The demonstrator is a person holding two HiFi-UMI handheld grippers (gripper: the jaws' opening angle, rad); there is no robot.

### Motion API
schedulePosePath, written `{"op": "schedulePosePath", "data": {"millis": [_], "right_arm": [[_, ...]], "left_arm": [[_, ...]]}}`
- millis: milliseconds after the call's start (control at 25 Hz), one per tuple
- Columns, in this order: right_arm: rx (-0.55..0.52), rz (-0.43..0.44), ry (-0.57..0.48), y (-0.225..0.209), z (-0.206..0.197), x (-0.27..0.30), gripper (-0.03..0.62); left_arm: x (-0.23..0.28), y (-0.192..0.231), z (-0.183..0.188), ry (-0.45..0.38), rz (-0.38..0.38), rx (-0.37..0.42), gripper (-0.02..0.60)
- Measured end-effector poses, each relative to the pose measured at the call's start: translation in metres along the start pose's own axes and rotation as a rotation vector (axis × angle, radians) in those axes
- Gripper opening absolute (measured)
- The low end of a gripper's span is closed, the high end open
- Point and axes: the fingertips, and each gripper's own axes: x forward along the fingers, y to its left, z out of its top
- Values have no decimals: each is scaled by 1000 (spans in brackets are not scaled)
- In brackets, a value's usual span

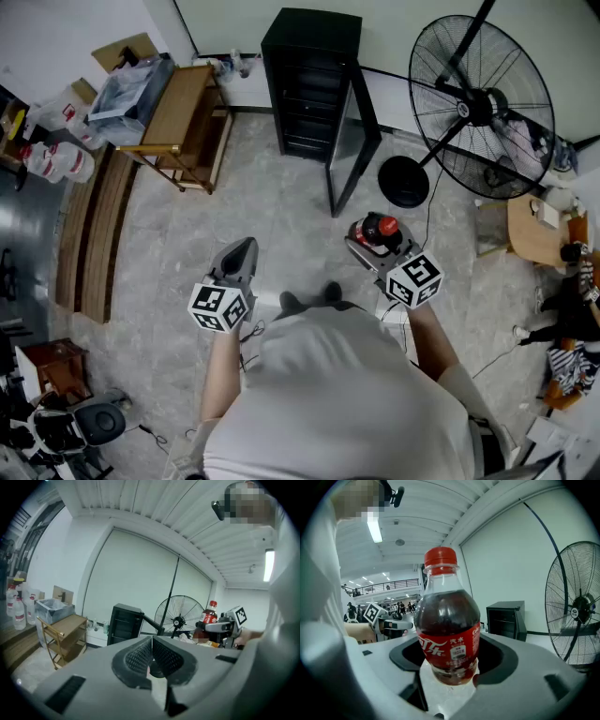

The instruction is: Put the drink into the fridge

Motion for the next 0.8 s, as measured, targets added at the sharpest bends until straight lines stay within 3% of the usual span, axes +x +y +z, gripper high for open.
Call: {"op": "schedulePosePath", "data": {"millis": [800], "right_arm": [[51,-11,-24,14,12,19,308]], "left_arm": [[-8,28,5,4,-20,-4,9]]}}
